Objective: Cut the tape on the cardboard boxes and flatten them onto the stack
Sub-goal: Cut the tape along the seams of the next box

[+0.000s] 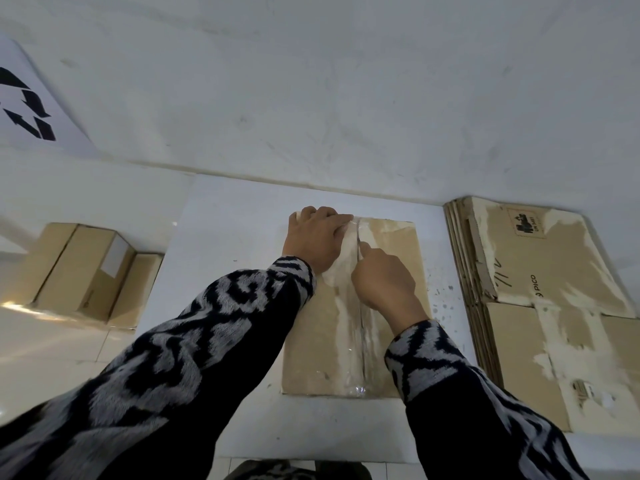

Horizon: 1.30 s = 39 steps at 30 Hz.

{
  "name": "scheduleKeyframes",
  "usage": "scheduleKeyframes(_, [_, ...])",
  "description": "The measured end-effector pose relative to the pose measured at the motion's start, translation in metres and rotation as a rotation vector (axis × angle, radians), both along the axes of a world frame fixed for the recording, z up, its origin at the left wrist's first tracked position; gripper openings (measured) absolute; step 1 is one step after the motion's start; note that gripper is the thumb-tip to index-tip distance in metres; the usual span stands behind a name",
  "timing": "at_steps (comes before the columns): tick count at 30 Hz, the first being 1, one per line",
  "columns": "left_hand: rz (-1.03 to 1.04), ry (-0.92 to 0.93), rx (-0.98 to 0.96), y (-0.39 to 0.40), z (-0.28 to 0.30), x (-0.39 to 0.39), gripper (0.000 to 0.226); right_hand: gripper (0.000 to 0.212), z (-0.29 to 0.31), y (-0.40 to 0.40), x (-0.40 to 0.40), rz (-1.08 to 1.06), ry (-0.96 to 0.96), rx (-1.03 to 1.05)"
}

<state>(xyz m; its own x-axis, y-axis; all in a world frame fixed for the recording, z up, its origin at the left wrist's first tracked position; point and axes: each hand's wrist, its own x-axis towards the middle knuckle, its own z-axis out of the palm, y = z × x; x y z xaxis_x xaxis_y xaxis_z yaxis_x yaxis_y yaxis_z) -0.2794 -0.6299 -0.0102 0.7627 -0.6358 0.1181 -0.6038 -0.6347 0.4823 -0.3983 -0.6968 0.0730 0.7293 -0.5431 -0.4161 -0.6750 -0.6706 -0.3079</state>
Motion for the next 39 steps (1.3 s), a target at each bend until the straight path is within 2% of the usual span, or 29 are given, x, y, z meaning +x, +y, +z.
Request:
scheduleKeyframes(8, [-0.004, 0.004, 0.000, 0.001, 0.000, 0.000, 0.034, 0.058, 0.000, 0.002, -0.003, 0.013, 0.003, 0.017])
scheduleKeyframes(17, [0.003, -0.001, 0.012, -0.001, -0.001, 0.001, 0.034, 0.048, 0.002, 0.001, -0.007, 0.028, 0.017, 0.046])
scheduleKeyframes(23, [0.003, -0.008, 0.013, 0.001, 0.001, 0.001, 0.035, 0.056, 0.014, -0.010, -0.011, 0.030, 0.030, 0.089])
scheduleKeyframes(26, [-0.001, -0.014, 0.014, 0.001, 0.000, 0.000, 0.035, 0.060, 0.017, -0.004, -0.017, 0.017, 0.030, 0.082])
scheduleKeyframes(39, [0.005, -0.017, 0.005, 0.000, -0.003, 0.002, 0.034, 0.050, 0.018, 0.007, -0.032, 0.105, 0.107, -0.038])
